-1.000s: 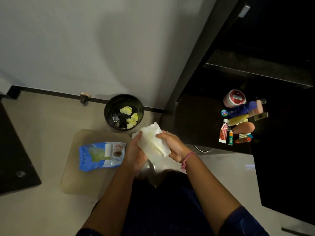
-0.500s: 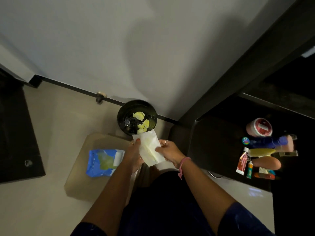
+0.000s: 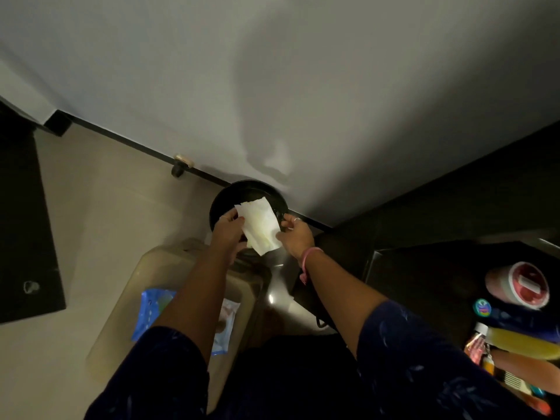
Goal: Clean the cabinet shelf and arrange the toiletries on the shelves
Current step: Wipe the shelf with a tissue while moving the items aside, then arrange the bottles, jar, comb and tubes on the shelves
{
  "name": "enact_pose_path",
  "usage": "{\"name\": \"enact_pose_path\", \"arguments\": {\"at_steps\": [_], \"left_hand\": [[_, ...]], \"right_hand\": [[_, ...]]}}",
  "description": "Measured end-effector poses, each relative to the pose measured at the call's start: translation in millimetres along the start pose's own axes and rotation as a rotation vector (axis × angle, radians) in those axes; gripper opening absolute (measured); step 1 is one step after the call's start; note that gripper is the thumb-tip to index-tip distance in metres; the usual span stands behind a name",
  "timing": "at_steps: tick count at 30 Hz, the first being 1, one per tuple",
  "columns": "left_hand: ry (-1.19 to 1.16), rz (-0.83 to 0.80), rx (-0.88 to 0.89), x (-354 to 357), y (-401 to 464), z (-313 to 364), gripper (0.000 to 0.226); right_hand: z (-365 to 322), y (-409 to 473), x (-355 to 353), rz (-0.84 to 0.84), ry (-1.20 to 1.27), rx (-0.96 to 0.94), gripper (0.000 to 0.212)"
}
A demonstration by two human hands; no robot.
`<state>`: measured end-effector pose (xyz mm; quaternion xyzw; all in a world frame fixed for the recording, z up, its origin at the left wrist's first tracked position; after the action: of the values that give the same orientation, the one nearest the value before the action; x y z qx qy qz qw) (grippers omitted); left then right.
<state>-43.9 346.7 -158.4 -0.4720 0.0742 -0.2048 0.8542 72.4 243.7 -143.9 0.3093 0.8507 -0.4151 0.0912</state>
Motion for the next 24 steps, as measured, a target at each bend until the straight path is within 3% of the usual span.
{"name": "enact_pose_path", "arguments": {"at_steps": [4,8,17,24], "left_hand": [[0.120,0.111,0.023,-22.4,22.0,4.5,0.062],[0.120,0.176,0.024,-44.1,14.1,-6.0,0.058],[-0.077,0.110,0.012,-50.6,-57.6,-25.2,0.028],[-0.009,-0.009,0.038,-28.0,-132.9,-51.3,0.023]], "right_hand": [[2.0,7.5,-6.2,0.030,-0.082,0.009,0.051],[29.3,-4.9,-11.8,0.033,-0.085,0.091,0.050],[86.2,-69.1,-19.3,0.096,0.178,0.163,0.029],[106.6,-140.8,-21.5,0.141,0.451,0.176,0.026]]}}
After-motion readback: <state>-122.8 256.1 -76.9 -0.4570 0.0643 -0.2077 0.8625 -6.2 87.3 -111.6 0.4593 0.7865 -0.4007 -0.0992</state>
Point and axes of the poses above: each hand's wrist, its own y-axis towards the middle knuckle, its own x-axis out of the palm, z = x × y, the point moved 4 cm from there along y, towards the middle knuckle, and after that the axes turned 3 degrees about -x, right-handed, at the moved point
